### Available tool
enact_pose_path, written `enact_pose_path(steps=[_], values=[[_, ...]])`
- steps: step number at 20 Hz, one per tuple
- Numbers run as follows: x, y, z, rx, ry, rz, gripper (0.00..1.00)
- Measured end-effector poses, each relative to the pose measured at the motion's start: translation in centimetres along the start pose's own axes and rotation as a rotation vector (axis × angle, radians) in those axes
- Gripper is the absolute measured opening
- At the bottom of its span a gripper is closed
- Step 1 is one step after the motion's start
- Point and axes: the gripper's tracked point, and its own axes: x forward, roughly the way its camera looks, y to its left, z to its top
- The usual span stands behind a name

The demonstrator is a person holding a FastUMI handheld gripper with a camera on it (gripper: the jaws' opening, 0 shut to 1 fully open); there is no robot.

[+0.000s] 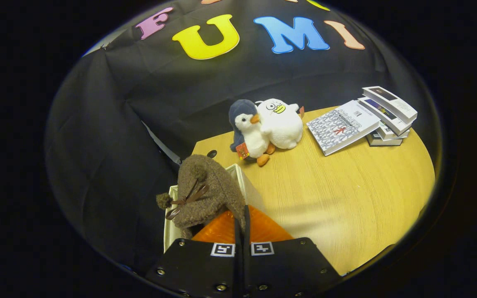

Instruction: Open the storage box then place both shoes into the box .Put the left shoe in first, then the right shoe, with the right side of both shoes facing outward in a uniform manner.

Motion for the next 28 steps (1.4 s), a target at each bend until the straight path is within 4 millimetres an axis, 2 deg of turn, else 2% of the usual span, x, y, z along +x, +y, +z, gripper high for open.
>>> enact_pose_path(steps=[2, 4, 8, 9, 11, 12, 13, 14, 16, 18, 22, 23, 24, 28], values=[[0.2, 0.7, -0.1, 0.0, -0.005, 0.0, 0.0], [0.7, 1.2, -1.0, 0.003, 0.011, 0.004, 0.0], [1.5, 0.8, -3.4, -0.028, 0.055, -0.02, 0.01], [1.6, 1.0, -3.6, -0.023, 0.053, -0.007, 0.04], [1.3, 1.3, -3.0, -0.021, 0.03, 0.012, 0.2], [1.0, 1.4, -2.4, -0.03, 0.01, 0.021, 0.45], [0.6, 1.4, -1.7, -0.046, -0.015, 0.03, 0.55], [-0.1, 1.4, -0.9, -0.066, -0.042, 0.034, 0.73], [-1.7, 1.6, 0.9, -0.116, -0.114, 0.058, 0.95], [-4.0, 1.8, 2.8, -0.18, -0.207, 0.086, 0.98], [-9.7, 1.1, 6.1, -0.323, -0.384, 0.105, 0.98], [-11.2, 0.5, 6.8, -0.356, -0.421, 0.089, 0.98], [-13.6, -0.3, 7.4, -0.387, -0.452, 0.074, 0.98], [-17.7, -3.4, 9.5, -0.426, -0.571, 0.017, 0.98]])
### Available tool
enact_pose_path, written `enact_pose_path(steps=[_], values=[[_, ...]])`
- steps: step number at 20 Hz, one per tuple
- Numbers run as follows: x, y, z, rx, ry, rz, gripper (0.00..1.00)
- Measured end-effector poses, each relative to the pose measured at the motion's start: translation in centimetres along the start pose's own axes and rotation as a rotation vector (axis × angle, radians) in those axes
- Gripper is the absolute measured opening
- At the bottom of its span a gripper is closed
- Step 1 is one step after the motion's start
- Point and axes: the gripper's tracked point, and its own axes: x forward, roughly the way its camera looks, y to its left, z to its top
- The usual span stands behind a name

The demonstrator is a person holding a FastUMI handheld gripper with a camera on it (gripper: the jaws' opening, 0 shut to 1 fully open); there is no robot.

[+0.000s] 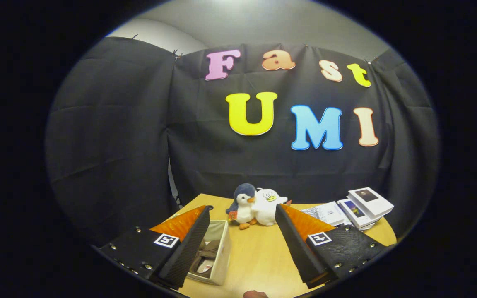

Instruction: Open the storage box then place both shoes into the box .Put the left shoe in first, then the right shoe, with the right side of both shoes facing outward in a uniform manner.

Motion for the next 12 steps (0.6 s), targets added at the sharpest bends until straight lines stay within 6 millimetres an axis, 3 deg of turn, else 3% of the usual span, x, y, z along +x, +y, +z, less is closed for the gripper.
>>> enact_pose_path(steps=[6, 10, 12], values=[[-4.1, -8.7, 1.7, 0.028, -0.102, -0.125, 0.98], [-5.5, -14.1, 1.6, 0.025, -0.14, -0.202, 0.98], [-6.0, -15.8, 1.5, 0.036, -0.148, -0.223, 0.97]])
